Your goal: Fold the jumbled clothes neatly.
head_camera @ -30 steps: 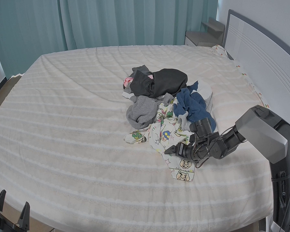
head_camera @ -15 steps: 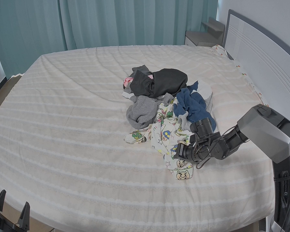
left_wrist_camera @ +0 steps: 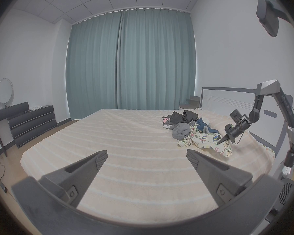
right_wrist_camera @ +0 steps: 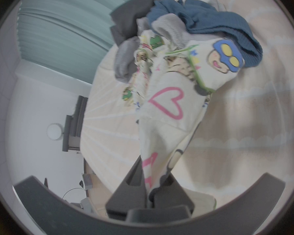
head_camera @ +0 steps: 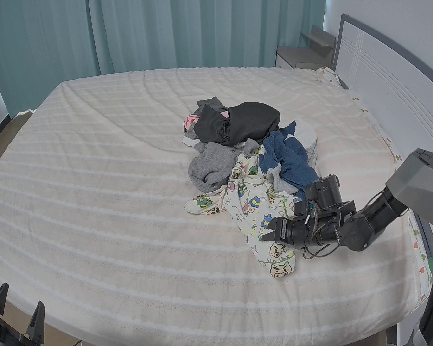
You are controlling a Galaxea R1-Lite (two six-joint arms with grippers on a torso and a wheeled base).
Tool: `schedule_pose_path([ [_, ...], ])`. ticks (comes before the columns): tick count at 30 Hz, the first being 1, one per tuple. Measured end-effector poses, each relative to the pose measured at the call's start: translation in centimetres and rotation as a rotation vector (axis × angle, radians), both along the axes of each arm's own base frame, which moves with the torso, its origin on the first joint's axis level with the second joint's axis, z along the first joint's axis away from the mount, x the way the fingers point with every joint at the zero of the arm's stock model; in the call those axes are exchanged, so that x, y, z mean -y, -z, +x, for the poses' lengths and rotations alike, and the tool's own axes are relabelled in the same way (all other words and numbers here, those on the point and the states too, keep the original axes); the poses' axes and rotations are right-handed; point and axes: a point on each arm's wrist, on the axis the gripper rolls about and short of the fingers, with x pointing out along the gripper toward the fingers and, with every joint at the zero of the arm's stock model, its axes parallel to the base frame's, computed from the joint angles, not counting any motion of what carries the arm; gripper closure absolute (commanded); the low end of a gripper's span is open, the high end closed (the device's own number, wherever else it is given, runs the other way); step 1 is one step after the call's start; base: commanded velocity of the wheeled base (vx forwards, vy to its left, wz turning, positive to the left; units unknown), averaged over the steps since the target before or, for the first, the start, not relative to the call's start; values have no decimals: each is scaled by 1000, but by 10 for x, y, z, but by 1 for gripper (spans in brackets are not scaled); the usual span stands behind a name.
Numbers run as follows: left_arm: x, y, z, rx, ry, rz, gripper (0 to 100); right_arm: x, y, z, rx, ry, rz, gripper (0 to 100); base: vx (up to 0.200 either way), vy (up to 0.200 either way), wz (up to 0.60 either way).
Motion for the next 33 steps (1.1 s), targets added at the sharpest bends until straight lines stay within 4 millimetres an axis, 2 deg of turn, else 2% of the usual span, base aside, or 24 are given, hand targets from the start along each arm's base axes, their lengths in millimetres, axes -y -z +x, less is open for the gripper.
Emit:
schedule_pose_path([
  [7, 0, 0, 0, 0, 4, 1, 0, 2, -29, -42, 90, -76, 79, 100, 0, 0, 0],
  [14, 1, -7, -1, 37, 46, -25, 0, 7, -58, -74, 164, -126, 127, 100, 0, 0, 0],
  [17, 2, -29, -5, 88, 86, -57, 0, 7, -69, -84, 197, -146, 145, 100, 0, 0, 0],
  [19, 2, -50, -8, 125, 130, -69, 0, 5, -77, -92, 221, -166, 158, 100, 0, 0, 0],
  [22, 4, -77, -8, 138, 245, -46, 0, 3, -89, -102, 257, -193, 180, 100, 0, 0, 0],
  [26, 8, -95, 6, 82, 425, 44, 0, -2, -106, -114, 314, -231, 214, 100, 0, 0, 0],
  [31, 11, -97, 40, -75, 514, 145, 0, -11, -130, -121, 387, -272, 262, 100, 0, 0, 0],
  [33, 13, -94, 58, -159, 553, 175, 0, -19, -146, -122, 424, -292, 289, 100, 0, 0, 0],
])
